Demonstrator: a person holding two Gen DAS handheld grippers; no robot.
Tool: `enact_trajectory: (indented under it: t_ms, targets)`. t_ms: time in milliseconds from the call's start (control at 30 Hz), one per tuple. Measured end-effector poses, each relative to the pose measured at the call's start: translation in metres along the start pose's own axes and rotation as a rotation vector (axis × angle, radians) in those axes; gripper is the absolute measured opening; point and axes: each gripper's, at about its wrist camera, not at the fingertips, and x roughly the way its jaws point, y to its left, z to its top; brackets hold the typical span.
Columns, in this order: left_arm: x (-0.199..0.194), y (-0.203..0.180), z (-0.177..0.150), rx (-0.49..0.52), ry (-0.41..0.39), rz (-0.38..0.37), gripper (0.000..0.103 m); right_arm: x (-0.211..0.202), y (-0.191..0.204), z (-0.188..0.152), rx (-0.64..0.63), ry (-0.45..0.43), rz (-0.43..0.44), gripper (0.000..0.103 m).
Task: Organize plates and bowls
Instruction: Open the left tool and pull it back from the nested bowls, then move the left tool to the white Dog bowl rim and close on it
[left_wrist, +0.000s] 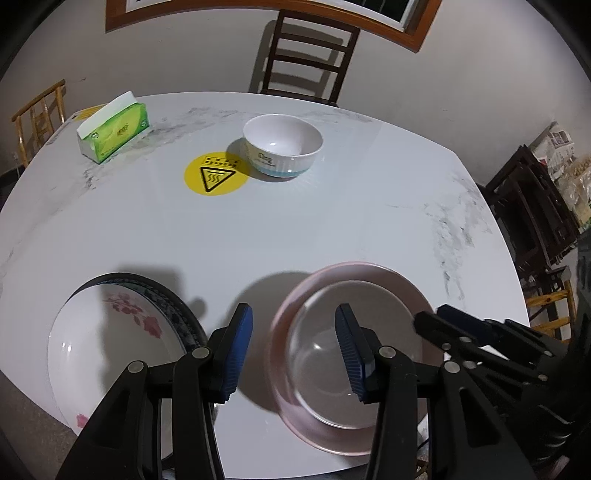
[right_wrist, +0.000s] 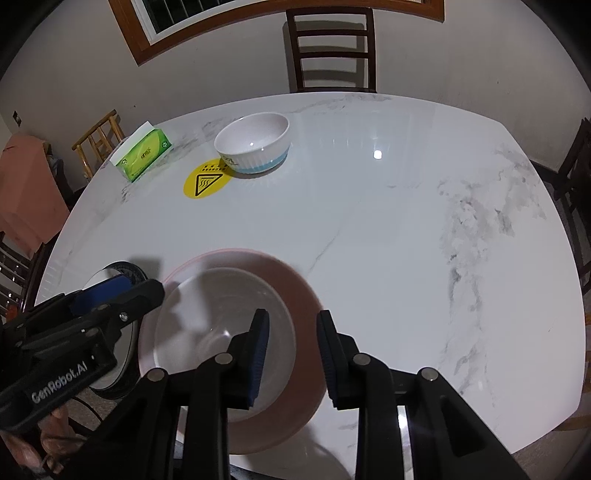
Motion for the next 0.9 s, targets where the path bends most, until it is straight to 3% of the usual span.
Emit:
enact_trajectory:
  t_ms: [433, 567, 700, 900]
  targets:
    - [0.011, 0.023, 0.017, -0.031, 0.005, 0.062, 0.043, 0.012, -0.01, 0.017, -0.03, 0.003, -0.014, 0.028]
    - [0.017, 0.028, 0.024, -0.037, 0.01, 0.076, 0.043, 0.022, -0.015, 0.026, -0.038, 0.032, 0.005, 0.028]
    - [0.024, 0.033, 0.03, -0.039, 0.021, 0.092, 0.043, 0.029, -0.02, 0.033, -0.041, 0.046, 0.04, 0.037]
    - [0.033, 0.041, 0.041, -0.052, 0.033, 0.113, 0.043, 0.024, -0.022, 0.047, -0.051, 0.029, 0.109, 0.037]
